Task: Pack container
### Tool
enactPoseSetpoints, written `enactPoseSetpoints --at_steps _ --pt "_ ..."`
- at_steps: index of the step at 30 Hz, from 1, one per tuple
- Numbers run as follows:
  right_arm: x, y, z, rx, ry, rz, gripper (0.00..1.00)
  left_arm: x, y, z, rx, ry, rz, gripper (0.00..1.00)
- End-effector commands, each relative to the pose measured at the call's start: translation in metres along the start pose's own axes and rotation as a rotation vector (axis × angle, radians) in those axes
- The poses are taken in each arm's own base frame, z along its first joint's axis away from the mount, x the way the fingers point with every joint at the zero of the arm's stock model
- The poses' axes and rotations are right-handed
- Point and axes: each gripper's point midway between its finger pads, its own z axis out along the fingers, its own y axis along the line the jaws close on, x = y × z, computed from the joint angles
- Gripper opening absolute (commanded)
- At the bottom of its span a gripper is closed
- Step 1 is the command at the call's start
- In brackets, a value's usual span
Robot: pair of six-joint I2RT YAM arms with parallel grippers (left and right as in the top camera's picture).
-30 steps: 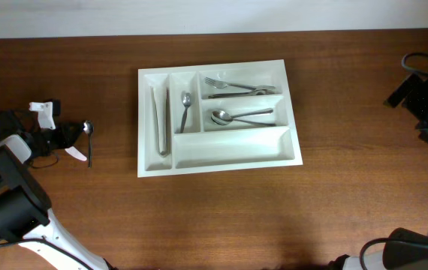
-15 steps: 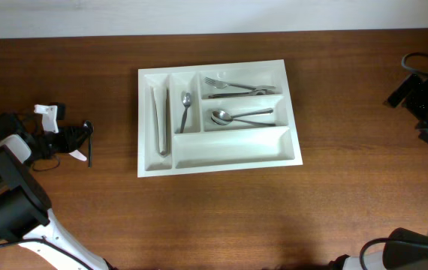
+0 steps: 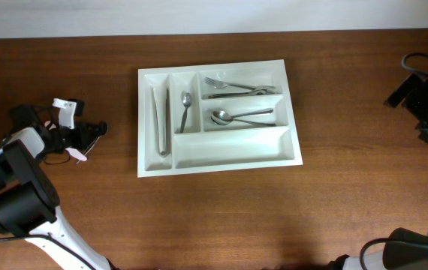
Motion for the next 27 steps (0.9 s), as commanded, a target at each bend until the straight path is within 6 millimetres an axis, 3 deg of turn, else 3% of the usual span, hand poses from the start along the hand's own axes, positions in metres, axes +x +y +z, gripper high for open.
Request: enactPoseSetpoints --at_steps 1,4,17,27 --pt "0.000 0.000 0.001 -0.003 0.005 0.008 0.99 0.008 0.008 0.005 -0.023 0.028 0.008 0.11" --pt "0.000 0.000 0.001 -0.003 0.005 0.008 0.99 0.009 0.008 0.005 -0.024 0.030 0.007 0.02" --pt "0.000 0.000 0.001 -0.003 0.005 0.008 0.99 0.001 0.012 -0.003 -0.009 -0.012 -0.056 0.02" --pt "0.000 0.000 0.001 -0.003 0.004 0.008 0.99 -0.030 0.003 -0.029 0.044 -0.012 -0.118 0.02"
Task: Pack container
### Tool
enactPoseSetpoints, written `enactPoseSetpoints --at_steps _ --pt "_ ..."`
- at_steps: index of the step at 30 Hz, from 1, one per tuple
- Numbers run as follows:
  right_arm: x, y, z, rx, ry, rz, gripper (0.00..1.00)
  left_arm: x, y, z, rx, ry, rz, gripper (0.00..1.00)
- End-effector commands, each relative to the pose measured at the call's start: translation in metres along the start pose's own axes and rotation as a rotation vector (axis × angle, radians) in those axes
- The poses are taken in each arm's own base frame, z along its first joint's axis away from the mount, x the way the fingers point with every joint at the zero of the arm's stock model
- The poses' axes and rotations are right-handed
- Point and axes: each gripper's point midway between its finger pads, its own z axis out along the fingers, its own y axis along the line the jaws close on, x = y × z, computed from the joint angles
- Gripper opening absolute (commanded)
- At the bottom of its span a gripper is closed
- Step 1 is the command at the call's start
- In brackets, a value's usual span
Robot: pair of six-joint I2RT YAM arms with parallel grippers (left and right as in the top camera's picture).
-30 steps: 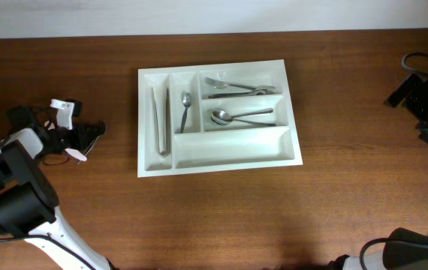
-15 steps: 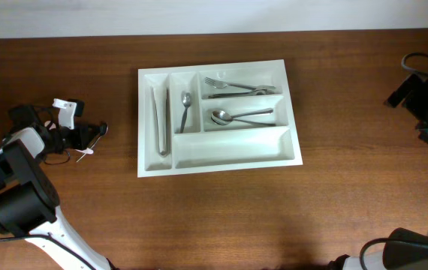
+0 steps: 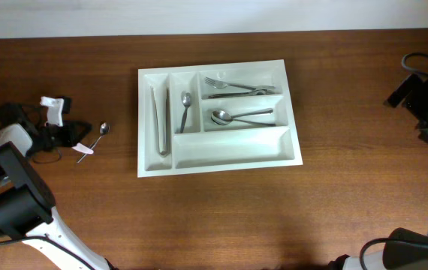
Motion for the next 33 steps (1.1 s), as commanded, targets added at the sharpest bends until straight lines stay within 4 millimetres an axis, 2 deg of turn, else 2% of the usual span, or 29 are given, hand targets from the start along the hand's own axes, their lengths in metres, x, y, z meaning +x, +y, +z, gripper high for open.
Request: enactPoseSetpoints --at_steps 1,5,8,12,14,17,19,21,30,33 --pt "0.000 0.000 0.001 -0.004 0.005 0.008 0.99 -0.020 -0.008 -0.005 0.034 -0.007 -0.003 0.02" --pt "0.000 0.000 0.001 -0.004 0.004 0.008 0.99 -0.023 -0.018 -0.005 -0.039 0.105 0.011 0.09" --pt "0.000 0.000 0.001 -0.003 0.004 0.008 0.99 -0.018 -0.015 0.001 -0.279 0.259 -0.010 0.08" --pt "0.000 0.001 0.001 -0.012 0.007 0.008 0.99 -0.013 -0.011 0.006 -0.604 0.386 -0.018 0.12" --pt "0.001 0.005 0.001 -0.030 0.011 0.008 0.99 -0.014 -0.015 0.008 -0.749 0.424 0.005 0.19" --pt "0.001 0.010 0.001 -0.059 0.016 0.007 0.99 -0.020 -0.029 0.016 -0.878 0.434 0.055 0.19" --pt "0.001 0.010 0.001 -0.063 0.016 0.007 0.99 -0.025 -0.042 0.023 -0.939 0.436 0.112 0.19" --pt "0.001 0.010 0.001 -0.063 0.016 0.006 0.99 -0.027 -0.046 0.024 -0.977 0.433 0.124 0.19" --pt "0.001 0.010 0.001 -0.062 0.015 0.006 0.98 -0.026 -0.052 0.026 -0.981 0.443 0.144 0.18" --pt "0.001 0.010 0.001 -0.063 0.016 0.006 0.99 -0.027 -0.059 0.031 -0.961 0.469 0.211 0.19"
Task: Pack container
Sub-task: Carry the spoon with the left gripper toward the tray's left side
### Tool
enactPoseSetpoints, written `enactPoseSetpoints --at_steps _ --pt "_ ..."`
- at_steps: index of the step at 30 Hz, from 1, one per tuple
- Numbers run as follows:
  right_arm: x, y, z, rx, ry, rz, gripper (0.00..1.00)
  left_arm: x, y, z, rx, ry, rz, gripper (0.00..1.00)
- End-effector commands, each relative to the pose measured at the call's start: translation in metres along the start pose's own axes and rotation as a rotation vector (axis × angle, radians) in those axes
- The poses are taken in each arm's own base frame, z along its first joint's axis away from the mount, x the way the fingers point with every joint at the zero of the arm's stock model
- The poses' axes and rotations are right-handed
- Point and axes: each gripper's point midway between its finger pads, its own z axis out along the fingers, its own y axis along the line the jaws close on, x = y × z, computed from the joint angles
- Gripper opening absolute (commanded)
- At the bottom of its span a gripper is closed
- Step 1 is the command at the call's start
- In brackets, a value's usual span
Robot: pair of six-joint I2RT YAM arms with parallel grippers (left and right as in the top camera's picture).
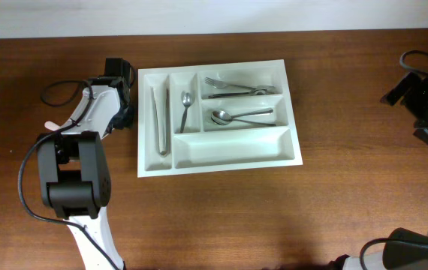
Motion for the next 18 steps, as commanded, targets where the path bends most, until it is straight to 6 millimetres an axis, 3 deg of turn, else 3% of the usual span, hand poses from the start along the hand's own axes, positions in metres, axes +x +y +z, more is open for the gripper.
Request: enactPoseSetpoints --at_steps 1,8,18 --pt "-0.001 0.001 0.001 -0.009 0.003 0.007 0.99 -0.013 0.001 -0.024 -0.031 -0.058 0.082 0.20" --pt "-0.001 0.001 0.001 -0.008 0.003 0.007 0.99 -0.031 -0.037 -0.041 -0.031 -0.136 0.275 0.23" --pt "-0.001 0.001 0.001 -0.008 0.003 0.007 0.99 -0.046 -0.036 -0.043 -0.040 -0.198 0.247 0.24"
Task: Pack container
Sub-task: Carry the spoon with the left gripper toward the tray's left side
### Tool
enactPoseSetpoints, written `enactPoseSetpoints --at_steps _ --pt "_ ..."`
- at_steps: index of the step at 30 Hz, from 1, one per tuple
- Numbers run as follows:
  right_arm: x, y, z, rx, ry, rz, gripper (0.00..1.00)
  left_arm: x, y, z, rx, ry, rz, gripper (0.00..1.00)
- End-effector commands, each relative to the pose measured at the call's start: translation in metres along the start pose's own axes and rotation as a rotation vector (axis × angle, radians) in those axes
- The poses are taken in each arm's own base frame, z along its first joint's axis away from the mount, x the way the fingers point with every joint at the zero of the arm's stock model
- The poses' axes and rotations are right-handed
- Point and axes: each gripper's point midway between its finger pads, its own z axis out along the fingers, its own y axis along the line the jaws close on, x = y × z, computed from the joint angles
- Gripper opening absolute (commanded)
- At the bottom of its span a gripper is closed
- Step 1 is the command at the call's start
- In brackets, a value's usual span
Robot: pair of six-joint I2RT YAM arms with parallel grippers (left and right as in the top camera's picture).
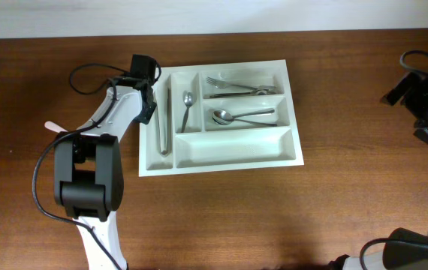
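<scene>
A white cutlery tray (221, 166) lies mid-table in the overhead view. Its left slot holds long metal pieces (161, 120), the slot beside it a small spoon (186, 105). Forks (236, 86) fill the top right slot and spoons (240, 116) the one below. The long front slot (233, 146) is bare. My left gripper (151, 109) reaches over the tray's left wall near the far corner. The wrist hides its fingers, so anything they hold is hidden too. My right gripper stays folded at the table's right edge.
A small pale tag (52, 126) lies on the wood left of the left arm. The left arm's base (86, 187) stands near the tray's front left corner. Black cables loop beside the left wrist (94, 75) and by the right arm (417, 60).
My left gripper has moved right, from just outside the tray's far left corner to over its left wall. The right arm and the tray's contents are unchanged.
My left gripper was first far out at the table's left side. Then a small spoon lay on the wood beside it. Later the arm stood at the tray's left corner and that spoon no longer showed on the table. Now the gripper is over the tray's left wall.
</scene>
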Motion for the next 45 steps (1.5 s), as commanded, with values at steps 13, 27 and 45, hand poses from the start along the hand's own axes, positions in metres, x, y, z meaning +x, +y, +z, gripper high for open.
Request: enactPoseSetpoints --at_steps 13,27,45 --pt "0.000 0.001 0.001 -0.007 0.007 0.009 0.99 0.009 0.022 -0.006 -0.116 0.018 -0.073 0.24" --pt "0.002 0.000 0.001 -0.004 0.013 0.010 0.99 0.017 0.025 0.000 -0.160 0.041 -0.130 0.24" --pt "0.002 0.000 0.001 -0.004 0.013 0.011 0.99 0.037 0.017 0.023 -0.088 0.062 -0.183 0.24"
